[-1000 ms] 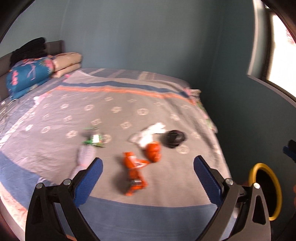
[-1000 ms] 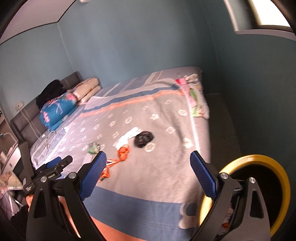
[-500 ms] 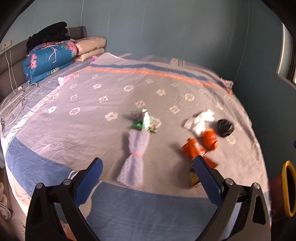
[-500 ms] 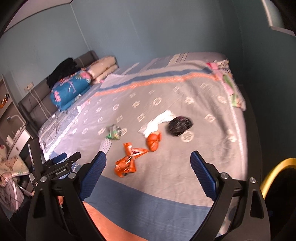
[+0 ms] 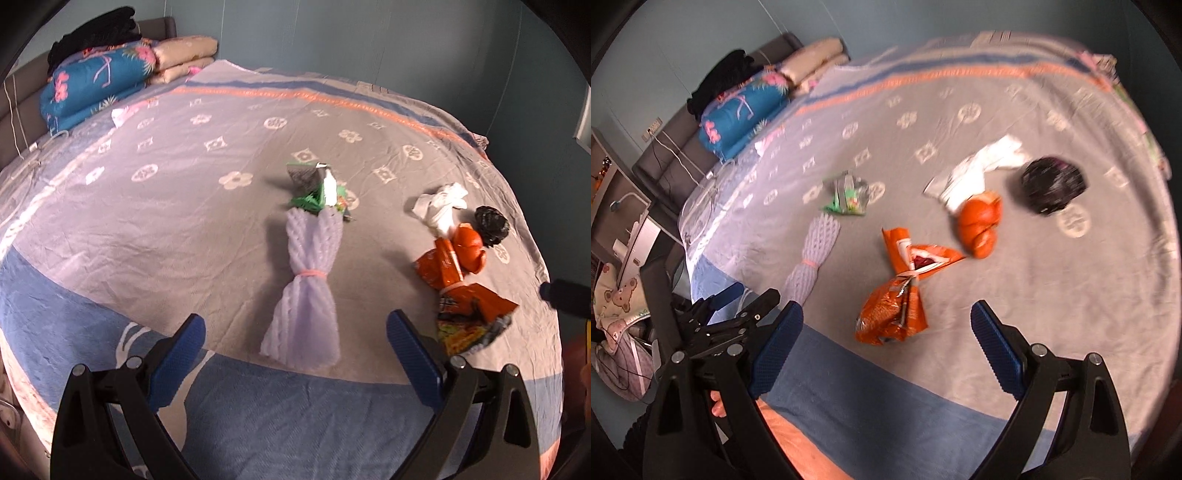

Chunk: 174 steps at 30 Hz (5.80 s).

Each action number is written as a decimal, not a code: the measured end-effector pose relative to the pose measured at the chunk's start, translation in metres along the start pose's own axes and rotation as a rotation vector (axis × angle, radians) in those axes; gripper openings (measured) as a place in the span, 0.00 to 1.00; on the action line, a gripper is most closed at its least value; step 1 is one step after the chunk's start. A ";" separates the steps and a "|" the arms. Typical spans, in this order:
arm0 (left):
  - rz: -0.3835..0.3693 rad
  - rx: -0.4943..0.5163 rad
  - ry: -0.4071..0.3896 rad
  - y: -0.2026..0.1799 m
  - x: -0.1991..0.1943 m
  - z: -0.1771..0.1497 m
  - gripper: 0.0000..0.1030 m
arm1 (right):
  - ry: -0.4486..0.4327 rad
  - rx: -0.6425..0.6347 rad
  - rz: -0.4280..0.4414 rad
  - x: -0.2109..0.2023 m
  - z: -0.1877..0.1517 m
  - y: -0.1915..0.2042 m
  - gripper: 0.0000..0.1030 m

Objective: Collect trash
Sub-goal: 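Move both open tools back over the trash on the bed, then grasp the lilac foam net with the left tool while the right tool grasps the orange wrapper, then carry the lilac foam net and orange wrapper with both tools over the bin, then open both tools over the bin, dropping the foam net and wrapper, then move both open tools back over the remaining trash on the bed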

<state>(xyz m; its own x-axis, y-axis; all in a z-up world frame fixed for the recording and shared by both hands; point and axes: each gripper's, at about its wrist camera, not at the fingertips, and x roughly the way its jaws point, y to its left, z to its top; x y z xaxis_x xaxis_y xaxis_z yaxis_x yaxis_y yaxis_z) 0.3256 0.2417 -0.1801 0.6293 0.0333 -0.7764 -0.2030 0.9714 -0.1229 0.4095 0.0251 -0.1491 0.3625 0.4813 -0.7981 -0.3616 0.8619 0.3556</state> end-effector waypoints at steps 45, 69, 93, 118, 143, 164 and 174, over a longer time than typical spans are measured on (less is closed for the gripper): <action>-0.057 0.000 -0.015 -0.006 -0.018 0.005 0.27 | 0.020 -0.046 -0.024 -0.004 -0.009 -0.022 0.22; -0.154 0.143 -0.113 -0.129 -0.123 -0.002 0.27 | -0.183 -0.036 -0.094 -0.184 -0.071 -0.081 0.22; -0.419 0.330 -0.064 -0.321 -0.143 -0.037 0.27 | -0.336 0.180 -0.244 -0.320 -0.132 -0.206 0.22; -0.560 0.459 0.060 -0.463 -0.124 -0.093 0.27 | -0.352 0.367 -0.330 -0.364 -0.198 -0.321 0.23; -0.602 0.420 0.030 -0.444 -0.119 -0.094 0.74 | -0.366 0.485 -0.397 -0.363 -0.230 -0.336 0.53; -0.312 0.192 -0.131 -0.266 -0.101 0.003 0.88 | -0.351 0.282 -0.303 -0.280 -0.110 -0.232 0.71; -0.161 0.068 -0.154 -0.165 -0.080 0.037 0.91 | -0.299 0.175 -0.254 -0.209 -0.052 -0.170 0.74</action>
<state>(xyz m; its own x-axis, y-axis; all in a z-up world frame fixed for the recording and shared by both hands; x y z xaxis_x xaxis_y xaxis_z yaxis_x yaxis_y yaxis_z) 0.3363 0.0878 -0.0747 0.7577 -0.0927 -0.6460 -0.0431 0.9806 -0.1913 0.3502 -0.2304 -0.0679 0.6639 0.2533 -0.7036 -0.0873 0.9607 0.2635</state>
